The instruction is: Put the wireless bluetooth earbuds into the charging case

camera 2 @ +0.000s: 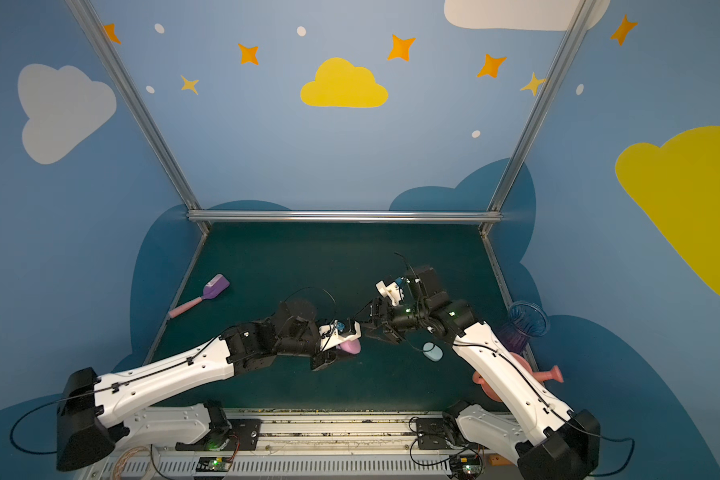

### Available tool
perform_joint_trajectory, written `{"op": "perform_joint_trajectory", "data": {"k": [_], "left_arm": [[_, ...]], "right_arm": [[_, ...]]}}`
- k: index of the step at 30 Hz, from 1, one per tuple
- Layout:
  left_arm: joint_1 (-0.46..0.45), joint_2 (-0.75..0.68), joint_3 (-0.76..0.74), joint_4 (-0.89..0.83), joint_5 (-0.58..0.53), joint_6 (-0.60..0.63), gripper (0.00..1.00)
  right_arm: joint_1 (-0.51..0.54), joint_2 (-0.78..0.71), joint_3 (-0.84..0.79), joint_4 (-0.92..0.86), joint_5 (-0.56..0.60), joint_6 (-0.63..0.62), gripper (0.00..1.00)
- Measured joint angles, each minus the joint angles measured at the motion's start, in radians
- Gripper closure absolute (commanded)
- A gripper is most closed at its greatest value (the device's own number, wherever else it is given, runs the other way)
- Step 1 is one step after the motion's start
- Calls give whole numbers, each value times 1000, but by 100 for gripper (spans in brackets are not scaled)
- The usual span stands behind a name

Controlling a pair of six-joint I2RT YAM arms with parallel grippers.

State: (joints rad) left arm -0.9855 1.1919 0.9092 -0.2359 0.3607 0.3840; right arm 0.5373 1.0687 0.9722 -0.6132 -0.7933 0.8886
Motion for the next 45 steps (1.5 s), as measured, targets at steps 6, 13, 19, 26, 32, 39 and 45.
{"op": "perform_joint_trajectory", "data": {"k": [6, 13, 19, 26, 32, 39, 45], "left_arm": [[64, -56, -86, 125, 124, -142, 83], [80, -31, -99, 213, 261, -248, 83], [89, 12, -94, 246, 352, -301, 84], [90, 14, -89, 246, 385, -314, 84], [90, 14, -89, 246, 392, -314, 84], [93, 14, -89, 237, 390, -314, 84], [97, 14, -89, 232, 378, -314, 84]], "right_arm": [[-75, -74, -90, -40, 32, -114, 25], [19, -229, -89, -50, 107, -389, 23], [129, -305, -77, -50, 177, -562, 24], [211, -253, -66, -53, 261, -641, 24], [254, -208, -38, -52, 312, -668, 24], [276, -183, -23, -58, 375, -685, 24], [283, -178, 0, -85, 438, -687, 24]]}}
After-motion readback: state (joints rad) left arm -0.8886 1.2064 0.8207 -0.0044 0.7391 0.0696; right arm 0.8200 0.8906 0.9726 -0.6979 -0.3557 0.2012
